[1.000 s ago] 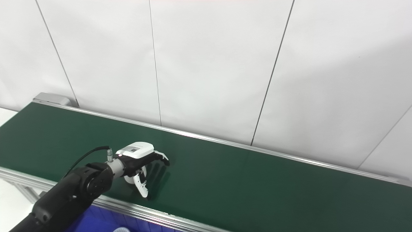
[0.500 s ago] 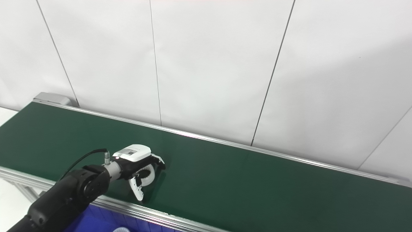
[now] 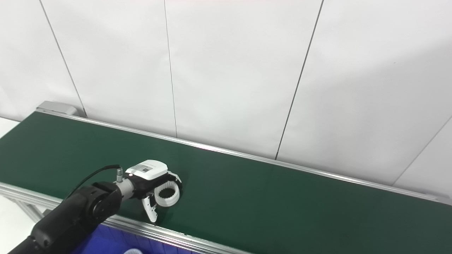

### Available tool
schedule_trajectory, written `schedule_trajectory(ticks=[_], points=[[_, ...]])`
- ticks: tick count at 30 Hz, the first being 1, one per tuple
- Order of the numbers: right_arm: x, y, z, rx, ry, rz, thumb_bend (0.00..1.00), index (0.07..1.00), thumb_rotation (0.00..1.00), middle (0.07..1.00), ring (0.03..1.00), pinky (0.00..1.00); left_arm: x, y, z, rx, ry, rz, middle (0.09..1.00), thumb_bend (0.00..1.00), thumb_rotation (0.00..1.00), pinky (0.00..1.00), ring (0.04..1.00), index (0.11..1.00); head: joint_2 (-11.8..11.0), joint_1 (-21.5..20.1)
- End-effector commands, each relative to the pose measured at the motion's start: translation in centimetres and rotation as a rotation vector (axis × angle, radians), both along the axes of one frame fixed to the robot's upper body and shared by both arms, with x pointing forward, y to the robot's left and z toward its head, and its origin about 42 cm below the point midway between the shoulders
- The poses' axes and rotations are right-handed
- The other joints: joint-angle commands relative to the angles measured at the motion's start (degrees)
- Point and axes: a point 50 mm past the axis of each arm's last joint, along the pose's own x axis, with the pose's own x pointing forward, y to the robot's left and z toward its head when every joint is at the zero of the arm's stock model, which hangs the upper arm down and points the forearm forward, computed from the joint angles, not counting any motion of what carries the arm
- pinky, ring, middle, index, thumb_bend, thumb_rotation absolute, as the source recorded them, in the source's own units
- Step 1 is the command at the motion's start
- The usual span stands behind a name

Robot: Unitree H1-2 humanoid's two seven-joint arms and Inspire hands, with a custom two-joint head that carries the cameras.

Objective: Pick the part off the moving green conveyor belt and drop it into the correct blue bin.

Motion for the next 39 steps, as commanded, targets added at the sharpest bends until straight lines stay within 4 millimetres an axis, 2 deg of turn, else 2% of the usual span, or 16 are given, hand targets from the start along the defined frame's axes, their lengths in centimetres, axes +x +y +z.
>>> schedule_trajectory(ticks=[1,4,5,6,7,8,15,21,25,33,39], points=[[0.2,0.0,1.1,0.007,-0.078,-0.002,0.41,0.886,0.81,0.797,0.754,0.69,0.9,0.4,1.5,0.031,-0.086,-0.016,0.814,0.91,0.0,0.79,0.808,0.756,0.1,0.0],[0.2,0.1,1.1,0.008,-0.079,-0.003,0.41,0.884,0.8,0.795,0.753,0.69,0.9,0.4,1.1,0.029,-0.14,-0.029,0.731,0.84,0.0,0.71,0.71,0.684,0.1,0.0],[0.2,0.1,1.1,0.008,-0.079,-0.004,0.42,0.883,0.8,0.795,0.754,0.69,0.9,0.4,0.9,0.02,-0.153,-0.026,0.677,0.68,0.02,0.67,0.654,0.591,0.1,-0.1],[0.2,0.1,1.1,0.008,-0.079,-0.005,0.43,0.882,0.81,0.796,0.754,0.7,1.0,0.4,0.8,0.012,-0.161,-0.024,0.568,0.59,0.01,0.63,0.588,0.534,0.1,-0.1],[0.2,0.1,1.1,0.007,-0.078,-0.004,0.43,0.882,0.81,0.797,0.754,0.7,1.0,0.5,0.6,-0.01,-0.172,-0.026,0.531,0.55,0.0,0.62,0.566,0.514,0.2,-0.2],[0.2,0.1,1.1,0.007,-0.078,-0.003,0.44,0.881,0.81,0.797,0.754,0.7,1.1,0.5,0.4,-0.025,-0.18,-0.028,0.491,0.52,0.0,0.57,0.471,0.513,0.2,-0.2],[0.3,0.0,1.1,0.017,-0.076,-0.001,0.43,0.883,0.81,0.796,0.755,0.7,1.3,0.5,-0.2,-0.07,-0.206,-0.062,0.479,0.5,0.0,0.48,0.435,0.503,0.2,-0.1],[0.3,0.0,1.1,0.011,-0.077,-0.001,0.43,0.884,0.81,0.797,0.754,0.69,1.4,0.3,0.0,-0.074,-0.222,-0.069,0.48,0.5,0.0,0.49,0.441,0.5,0.1,-0.1],[0.3,0.0,1.1,0.013,-0.078,-0.001,0.42,0.883,0.81,0.796,0.754,0.69,1.3,0.2,0.0,-0.081,-0.228,-0.077,0.465,0.5,0.0,0.45,0.424,0.507,0.1,-0.1],[0.3,0.1,1.1,0.012,-0.078,-0.001,0.42,0.885,0.81,0.798,0.754,0.69,1.0,0.2,0.3,-0.111,-0.227,-0.075,0.469,0.5,0.0,0.46,0.427,0.506,0.1,-0.5],[0.2,0.1,1.1,0.011,-0.077,-0.003,0.41,0.888,0.8,0.799,0.757,0.69,-0.2,0.0,2.2,-0.251,-0.211,-0.033,0.486,0.5,0.0,0.52,0.438,0.503,0.3,-0.4]])
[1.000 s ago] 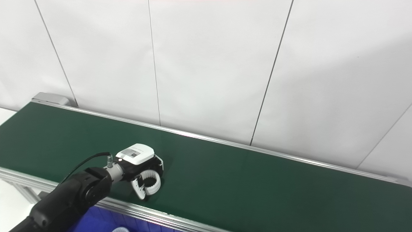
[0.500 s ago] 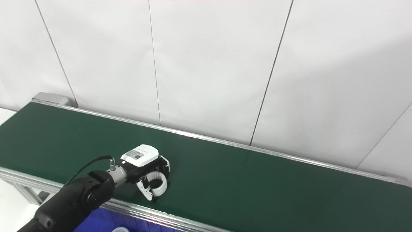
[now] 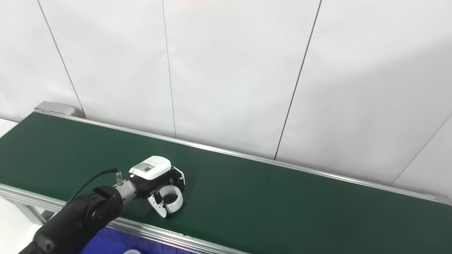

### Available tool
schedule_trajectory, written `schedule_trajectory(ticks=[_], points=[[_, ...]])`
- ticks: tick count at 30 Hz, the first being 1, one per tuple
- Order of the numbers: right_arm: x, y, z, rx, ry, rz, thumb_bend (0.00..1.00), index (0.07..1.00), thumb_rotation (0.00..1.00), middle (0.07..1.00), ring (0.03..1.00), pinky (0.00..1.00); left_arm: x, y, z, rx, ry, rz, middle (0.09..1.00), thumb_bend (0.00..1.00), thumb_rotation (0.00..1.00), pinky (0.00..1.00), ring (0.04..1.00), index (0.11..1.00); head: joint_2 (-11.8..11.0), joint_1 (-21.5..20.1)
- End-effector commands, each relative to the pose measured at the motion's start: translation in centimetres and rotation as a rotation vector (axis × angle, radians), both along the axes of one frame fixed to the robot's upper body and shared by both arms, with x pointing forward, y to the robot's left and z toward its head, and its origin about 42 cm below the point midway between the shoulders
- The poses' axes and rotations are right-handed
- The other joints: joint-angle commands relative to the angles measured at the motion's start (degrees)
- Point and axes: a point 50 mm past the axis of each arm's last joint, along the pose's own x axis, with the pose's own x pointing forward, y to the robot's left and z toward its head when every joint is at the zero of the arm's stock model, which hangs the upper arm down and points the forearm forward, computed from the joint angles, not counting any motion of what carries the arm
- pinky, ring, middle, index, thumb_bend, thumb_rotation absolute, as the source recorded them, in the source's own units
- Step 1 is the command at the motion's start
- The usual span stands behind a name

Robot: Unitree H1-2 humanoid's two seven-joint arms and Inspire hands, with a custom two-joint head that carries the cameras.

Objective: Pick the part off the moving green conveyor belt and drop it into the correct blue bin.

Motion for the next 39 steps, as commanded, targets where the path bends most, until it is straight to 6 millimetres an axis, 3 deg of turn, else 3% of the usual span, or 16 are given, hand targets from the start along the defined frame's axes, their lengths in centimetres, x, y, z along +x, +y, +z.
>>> schedule_trajectory(ticks=[1,9,23,28,33,34,35,36,37,38,39], points=[[0.2,0.1,1.1,0.005,-0.076,-0.005,0.41,0.888,0.8,0.8,0.757,0.69,-0.1,0.2,2.6,-0.081,-0.049,0.006,0.497,0.5,0.0,0.5,0.438,0.498,0.1,-0.1],[0.4,0.1,1.0,0.008,-0.076,-0.004,0.43,0.884,0.8,0.795,0.749,0.68,-4.0,-0.4,5.9,-0.247,-0.112,-0.003,0.465,0.5,0.0,0.32,0.387,0.516,0.1,-0.6],[0.1,-0.5,1.0,-0.003,-0.073,-0.018,0.51,0.873,0.81,0.788,0.739,0.67,-11.3,-0.5,7.4,-0.417,-0.116,0.042,0.486,0.5,0.0,0.34,0.399,0.514,1.7,-1.4],[-0.2,-1.2,1.3,-0.005,-0.079,-0.023,0.54,0.863,0.81,0.783,0.734,0.67,-14.0,-0.6,7.3,-0.428,-0.088,0.066,0.493,0.5,0.0,0.35,0.413,0.506,4.6,-1.6],[-0.4,-2.2,1.7,-0.01,-0.091,-0.03,0.65,0.854,0.82,0.775,0.721,0.65,-15.9,-0.9,7.2,-0.447,-0.048,0.07,0.471,0.5,0.0,0.33,0.394,0.515,8.2,-1.5],[-0.4,-2.4,1.9,-0.009,-0.097,-0.031,0.65,0.854,0.82,0.775,0.721,0.65,-16.2,-1.0,7.3,-0.448,-0.04,0.072,0.47,0.5,0.0,0.34,0.395,0.515,10.4,-1.5],[-0.4,-2.6,2.0,-0.009,-0.101,-0.031,0.67,0.852,0.81,0.774,0.721,0.65,-16.5,-1.0,7.2,-0.453,-0.03,0.074,0.469,0.5,0.0,0.35,0.4,0.515,10.4,-1.5],[-0.5,-2.8,2.3,-0.008,-0.108,-0.031,0.67,0.854,0.81,0.777,0.724,0.65,-16.7,-1.1,7.2,-0.458,-0.022,0.078,0.474,0.5,0.0,0.37,0.408,0.512,12.8,-1.4],[-0.6,-3.0,2.4,-0.006,-0.112,-0.031,0.67,0.855,0.81,0.779,0.726,0.65,-16.9,-1.1,7.2,-0.459,-0.016,0.081,0.474,0.5,0.0,0.38,0.412,0.504,12.8,-1.4],[-0.6,-3.2,2.6,-0.007,-0.119,-0.029,0.67,0.856,0.8,0.781,0.728,0.66,-17.1,-1.2,7.2,-0.459,-0.01,0.085,0.476,0.5,0.0,0.38,0.417,0.506,15.1,-0.9],[-0.7,-3.5,2.9,-0.006,-0.125,-0.028,0.67,0.859,0.8,0.784,0.731,0.66,-17.3,-1.3,7.2,-0.458,-0.005,0.089,0.476,0.5,0.0,0.39,0.419,0.507,15.9,-0.7]])
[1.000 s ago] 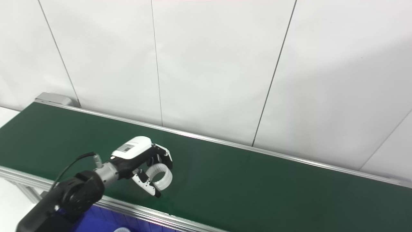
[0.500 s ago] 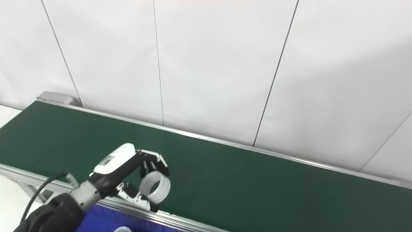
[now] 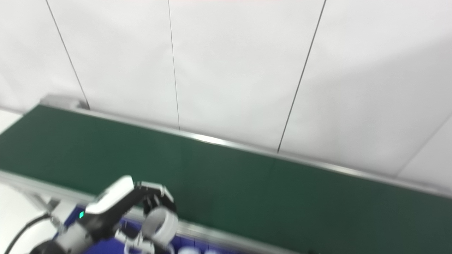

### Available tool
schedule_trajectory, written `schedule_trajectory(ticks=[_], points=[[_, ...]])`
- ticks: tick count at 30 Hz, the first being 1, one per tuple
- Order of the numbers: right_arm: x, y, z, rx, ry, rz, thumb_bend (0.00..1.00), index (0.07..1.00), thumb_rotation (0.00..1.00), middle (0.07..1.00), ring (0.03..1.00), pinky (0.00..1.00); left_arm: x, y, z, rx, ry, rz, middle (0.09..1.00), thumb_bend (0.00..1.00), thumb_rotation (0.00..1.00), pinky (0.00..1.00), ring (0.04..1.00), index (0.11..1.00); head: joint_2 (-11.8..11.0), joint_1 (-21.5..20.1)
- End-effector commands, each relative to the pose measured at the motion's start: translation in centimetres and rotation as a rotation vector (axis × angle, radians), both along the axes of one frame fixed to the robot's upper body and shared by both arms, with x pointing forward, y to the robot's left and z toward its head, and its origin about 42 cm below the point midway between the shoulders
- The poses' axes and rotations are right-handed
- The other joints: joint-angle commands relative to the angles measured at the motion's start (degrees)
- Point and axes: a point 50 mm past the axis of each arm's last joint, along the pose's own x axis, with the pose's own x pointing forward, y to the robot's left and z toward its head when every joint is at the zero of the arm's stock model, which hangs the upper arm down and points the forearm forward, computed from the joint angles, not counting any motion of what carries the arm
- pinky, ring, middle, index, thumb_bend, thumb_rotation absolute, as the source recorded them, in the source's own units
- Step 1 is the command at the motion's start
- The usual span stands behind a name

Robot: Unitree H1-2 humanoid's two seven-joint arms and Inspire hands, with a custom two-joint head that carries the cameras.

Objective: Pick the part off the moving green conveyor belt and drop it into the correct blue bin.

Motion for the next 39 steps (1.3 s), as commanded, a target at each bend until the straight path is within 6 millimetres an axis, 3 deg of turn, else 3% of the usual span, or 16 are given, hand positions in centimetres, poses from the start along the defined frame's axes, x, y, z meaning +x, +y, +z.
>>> schedule_trajectory(ticks=[1,2,3,7,13,22,27,34,39], points=[[0.0,-0.7,1.6,0.003,-0.092,0.009,0.67,0.861,0.8,0.786,0.734,0.67,-0.4,-0.3,1.1,-0.007,-0.03,-0.002,0.477,0.5,0.0,0.39,0.42,0.507,2.7,1.1],[-0.1,-0.9,1.8,0.004,-0.097,0.011,0.68,0.866,0.8,0.788,0.74,0.67,-0.5,-0.3,1.1,-0.006,-0.025,0.001,0.474,0.5,0.0,0.39,0.417,0.509,2.7,1.1],[-0.2,-1.1,2.1,0.007,-0.104,0.011,0.68,0.867,0.8,0.789,0.743,0.67,-0.5,-0.4,1.0,-0.01,-0.016,0.006,0.473,0.5,0.0,0.39,0.416,0.509,4.3,2.5],[-0.3,-2.1,2.8,0.004,-0.124,0.011,0.67,0.871,0.79,0.788,0.746,0.68,-0.6,-0.6,0.4,-0.021,0.013,0.019,0.473,0.5,0.0,0.4,0.427,0.506,6.8,4.7],[-0.1,-2.9,3.2,0.024,-0.141,0.006,0.68,0.868,0.77,0.787,0.743,0.67,-0.3,-0.6,-1.0,-0.024,0.057,0.041,0.478,0.5,0.0,0.4,0.428,0.502,8.5,5.4],[0.2,-2.9,3.3,0.03,-0.147,-0.003,0.7,0.858,0.77,0.772,0.723,0.63,-0.1,-0.2,-2.9,0.001,0.121,0.081,0.466,0.5,0.0,0.4,0.426,0.505,8.5,4.5],[0.0,-2.9,3.3,0.034,-0.146,-0.008,0.7,0.859,0.76,0.774,0.725,0.63,-0.3,-0.1,-5.3,0.015,0.175,0.101,0.466,0.5,0.0,0.38,0.412,0.509,8.3,4.2],[0.0,-2.8,3.3,0.039,-0.151,-0.004,0.71,0.854,0.76,0.769,0.722,0.63,-1.1,0.1,-10.5,0.132,0.281,0.108,0.48,0.5,0.0,0.34,0.396,0.514,8.2,4.2],[0.0,-2.7,3.3,0.042,-0.151,-0.007,0.73,0.852,0.75,0.769,0.722,0.63,-1.5,0.0,-12.1,0.185,0.323,0.102,0.479,0.5,0.0,0.36,0.397,0.516,7.8,4.1]])
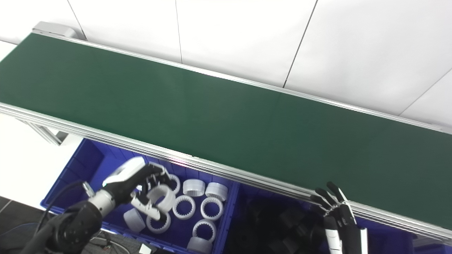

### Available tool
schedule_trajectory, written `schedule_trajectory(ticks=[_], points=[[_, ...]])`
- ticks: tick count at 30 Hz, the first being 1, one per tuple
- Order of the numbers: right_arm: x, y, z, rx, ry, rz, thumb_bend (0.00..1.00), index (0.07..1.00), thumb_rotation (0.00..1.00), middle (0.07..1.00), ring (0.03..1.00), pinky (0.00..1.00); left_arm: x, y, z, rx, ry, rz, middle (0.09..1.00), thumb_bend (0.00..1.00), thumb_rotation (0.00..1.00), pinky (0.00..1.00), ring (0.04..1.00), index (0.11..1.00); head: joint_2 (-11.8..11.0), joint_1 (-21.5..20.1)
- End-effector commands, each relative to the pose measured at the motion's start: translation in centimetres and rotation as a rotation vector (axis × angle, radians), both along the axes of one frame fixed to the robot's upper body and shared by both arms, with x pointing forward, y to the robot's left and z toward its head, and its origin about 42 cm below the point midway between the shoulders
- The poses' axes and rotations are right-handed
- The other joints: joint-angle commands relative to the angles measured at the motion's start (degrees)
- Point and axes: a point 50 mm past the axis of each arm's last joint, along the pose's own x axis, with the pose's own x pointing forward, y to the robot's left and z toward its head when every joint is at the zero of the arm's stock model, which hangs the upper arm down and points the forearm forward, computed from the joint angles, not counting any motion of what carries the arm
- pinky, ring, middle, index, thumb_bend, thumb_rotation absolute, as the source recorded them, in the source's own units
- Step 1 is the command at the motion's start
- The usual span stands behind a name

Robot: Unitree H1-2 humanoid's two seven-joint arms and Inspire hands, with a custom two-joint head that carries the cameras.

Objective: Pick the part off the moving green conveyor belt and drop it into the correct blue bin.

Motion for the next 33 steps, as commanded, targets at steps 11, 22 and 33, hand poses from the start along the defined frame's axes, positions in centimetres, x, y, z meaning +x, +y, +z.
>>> schedule_trajectory(ticks=[11,22,33], points=[[0.6,0.2,1.0,0.001,-0.078,0.001,0.72,0.848,0.75,0.764,0.718,0.63,0.2,0.4,-0.5,0.007,-0.046,-0.025,0.48,0.5,0.0,0.36,0.4,0.513,-0.8,-0.2],[0.5,0.5,0.8,-0.004,-0.074,0.007,0.71,0.854,0.75,0.769,0.722,0.64,0.4,0.5,0.2,0.057,-0.057,-0.018,0.496,0.5,0.0,0.38,0.415,0.508,-1.4,-0.7],[0.4,0.5,0.8,-0.008,-0.07,0.006,0.7,0.857,0.76,0.772,0.728,0.64,0.1,0.0,1.8,0.103,-0.049,0.013,0.887,0.88,0.0,0.72,0.862,0.827,-2.0,-0.9]])
